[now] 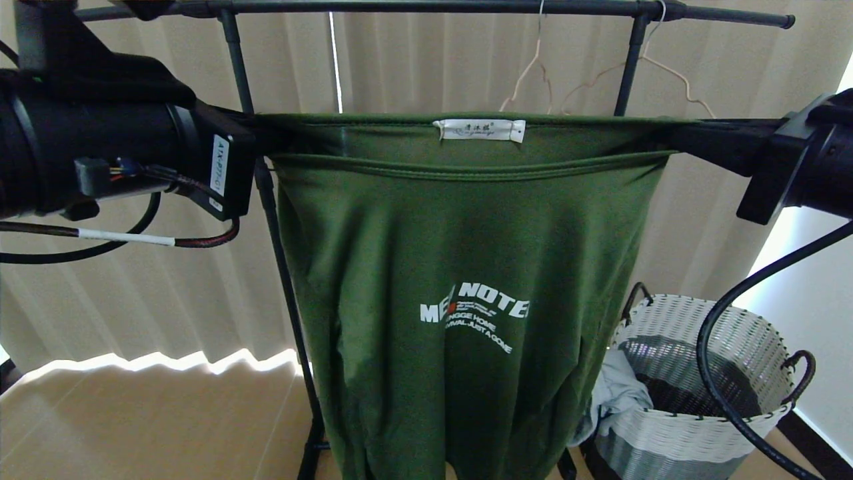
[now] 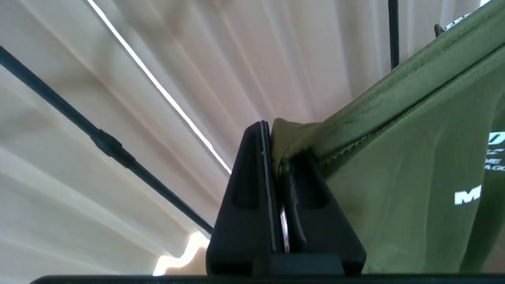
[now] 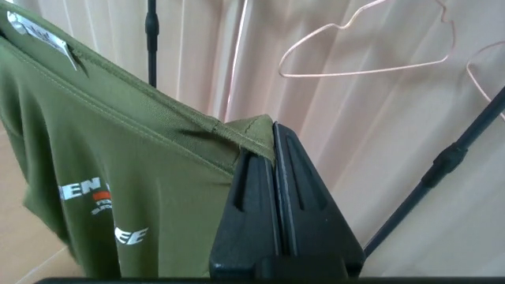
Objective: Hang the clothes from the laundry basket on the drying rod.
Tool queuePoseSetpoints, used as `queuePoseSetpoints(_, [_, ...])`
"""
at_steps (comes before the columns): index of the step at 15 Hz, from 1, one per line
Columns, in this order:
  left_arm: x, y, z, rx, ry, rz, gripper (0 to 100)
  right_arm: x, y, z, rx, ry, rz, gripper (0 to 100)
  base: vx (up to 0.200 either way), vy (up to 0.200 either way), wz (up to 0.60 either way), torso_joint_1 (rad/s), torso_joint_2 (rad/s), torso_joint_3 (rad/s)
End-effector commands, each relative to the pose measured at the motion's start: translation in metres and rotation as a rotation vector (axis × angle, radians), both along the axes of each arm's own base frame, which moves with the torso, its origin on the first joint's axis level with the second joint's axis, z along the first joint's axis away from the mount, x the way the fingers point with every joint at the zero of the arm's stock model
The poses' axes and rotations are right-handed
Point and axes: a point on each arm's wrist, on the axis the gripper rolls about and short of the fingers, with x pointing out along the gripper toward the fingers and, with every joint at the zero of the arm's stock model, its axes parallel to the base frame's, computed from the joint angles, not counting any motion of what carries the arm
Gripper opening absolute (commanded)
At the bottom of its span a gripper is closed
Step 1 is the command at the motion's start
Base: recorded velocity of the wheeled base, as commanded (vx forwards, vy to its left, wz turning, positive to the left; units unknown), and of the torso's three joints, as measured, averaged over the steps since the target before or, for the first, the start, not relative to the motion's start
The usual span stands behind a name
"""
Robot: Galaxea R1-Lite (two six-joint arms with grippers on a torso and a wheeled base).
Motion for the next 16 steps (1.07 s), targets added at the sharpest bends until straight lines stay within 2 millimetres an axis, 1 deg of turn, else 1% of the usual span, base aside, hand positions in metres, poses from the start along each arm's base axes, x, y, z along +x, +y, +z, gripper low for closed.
queuePoseSetpoints(1, [0.000, -0.001, 0.000, 0.000, 0.000, -0.002, 0, 0.000, 0.000, 0.000, -0.001, 0.001, 0.001, 0, 0.000, 0.000, 0.00, 0.000, 0.00, 0.000])
queuePoseSetpoints(2, [0.000, -0.001, 0.000, 0.000, 0.000, -0.002, 0, 0.000, 0.000, 0.000, -0.001, 0.001, 0.001, 0, 0.000, 0.000, 0.00, 0.000, 0.00, 0.000])
queuePoseSetpoints(3, [0.000, -0.001, 0.000, 0.000, 0.000, -0.002, 0, 0.000, 0.000, -0.001, -0.003, 0.005, 0.000, 100, 0.000, 0.000, 0.00, 0.000, 0.00, 0.000])
queuePoseSetpoints(4, [0.000, -0.001, 0.000, 0.000, 0.000, -0.002, 0, 0.000, 0.000, -0.003, -0.005, 0.009, -0.002, 100, 0.000, 0.000, 0.00, 0.000, 0.00, 0.000])
queuePoseSetpoints(6, [0.003, 0.000, -0.001, 0.005, 0.005, 0.019, 0, -0.003, -0.001, -0.016, -0.018, 0.037, 0.003, 100, 0.000, 0.000, 0.00, 0.000, 0.00, 0.000])
queuePoseSetpoints(7, [0.006, 0.003, -0.002, 0.014, 0.004, 0.080, 0, -0.009, -0.002, -0.020, -0.022, 0.043, 0.013, 100, 0.000, 0.000, 0.00, 0.000, 0.00, 0.000])
queuePoseSetpoints(8, [0.014, 0.003, -0.006, 0.027, 0.012, 0.152, 0, -0.015, -0.001, -0.023, -0.020, 0.046, 0.035, 100, 0.000, 0.000, 0.00, 0.000, 0.00, 0.000])
queuePoseSetpoints(10, [0.024, 0.002, -0.009, 0.027, 0.009, 0.219, 0, -0.025, -0.003, -0.024, -0.016, 0.042, 0.061, 100, 0.000, 0.000, 0.00, 0.000, 0.00, 0.000])
queuePoseSetpoints(12, [0.029, -0.001, -0.011, 0.010, 0.007, 0.235, 0, -0.032, -0.006, -0.022, -0.005, 0.029, 0.127, 100, 0.000, 0.000, 0.00, 0.000, 0.00, 0.000])
queuePoseSetpoints(16, [0.028, 0.000, -0.012, 0.010, 0.009, 0.243, 0, -0.039, -0.009, -0.025, -0.004, 0.030, 0.148, 100, 0.000, 0.000, 0.00, 0.000, 0.00, 0.000])
